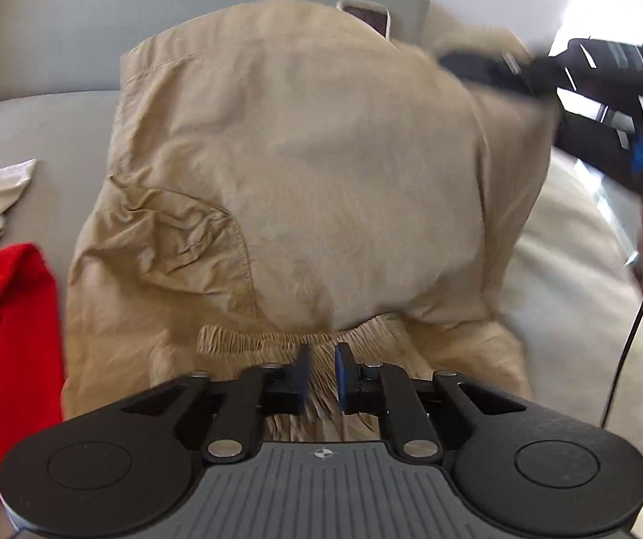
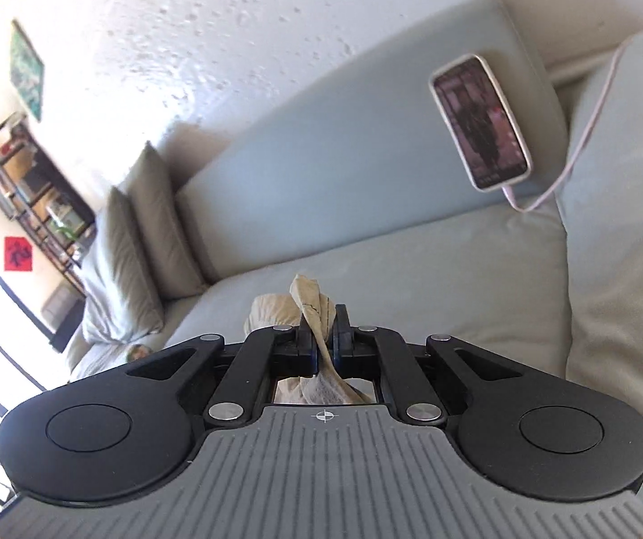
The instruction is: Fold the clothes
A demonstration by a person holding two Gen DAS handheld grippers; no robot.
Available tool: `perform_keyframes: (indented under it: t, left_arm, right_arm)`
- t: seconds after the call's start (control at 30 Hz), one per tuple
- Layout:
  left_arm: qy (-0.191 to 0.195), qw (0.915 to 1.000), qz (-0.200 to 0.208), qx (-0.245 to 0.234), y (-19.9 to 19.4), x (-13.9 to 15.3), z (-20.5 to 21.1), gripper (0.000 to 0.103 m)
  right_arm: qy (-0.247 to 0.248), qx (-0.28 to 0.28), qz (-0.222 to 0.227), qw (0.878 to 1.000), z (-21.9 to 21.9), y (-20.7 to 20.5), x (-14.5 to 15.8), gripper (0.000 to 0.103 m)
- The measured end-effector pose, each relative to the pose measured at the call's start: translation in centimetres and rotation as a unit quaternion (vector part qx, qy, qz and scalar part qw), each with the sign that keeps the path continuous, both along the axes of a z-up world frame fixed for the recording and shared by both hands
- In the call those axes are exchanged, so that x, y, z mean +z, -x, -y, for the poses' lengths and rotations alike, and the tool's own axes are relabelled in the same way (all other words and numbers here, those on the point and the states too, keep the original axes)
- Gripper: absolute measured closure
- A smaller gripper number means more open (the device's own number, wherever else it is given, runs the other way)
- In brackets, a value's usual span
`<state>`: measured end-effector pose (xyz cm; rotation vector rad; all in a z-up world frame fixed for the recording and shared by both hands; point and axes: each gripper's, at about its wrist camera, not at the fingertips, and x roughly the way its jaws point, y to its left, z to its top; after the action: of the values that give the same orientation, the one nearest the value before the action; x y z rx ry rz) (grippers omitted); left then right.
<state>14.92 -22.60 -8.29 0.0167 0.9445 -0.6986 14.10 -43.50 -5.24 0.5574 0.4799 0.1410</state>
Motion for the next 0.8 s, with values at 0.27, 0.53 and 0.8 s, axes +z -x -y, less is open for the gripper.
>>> perform_keyframes:
  t: [0.27, 0.53, 0.8]
  left_arm:
    - [0.099, 0.9930, -0.036, 0.054, 5.3, 5.7, -12.4, 0.065]
    - [0.129, 0.9823, -0.011, 0.136, 6.4, 7.0, -19.5, 0.065]
    - [0.060, 0.9962, 0.060, -0.020, 6.0, 3.3, -9.1, 0.085]
  right_arm:
    - [0.090, 0.016, 0.023, 0.996, -6.3, 14.3, 2.1, 0.097]
    - [0.123, 0.013, -0.061, 0.990, -7.9, 21.7, -4.6, 0.097]
    - [0.189, 0.029, -0.076, 0.979, -9.6, 22.0, -5.7, 0.097]
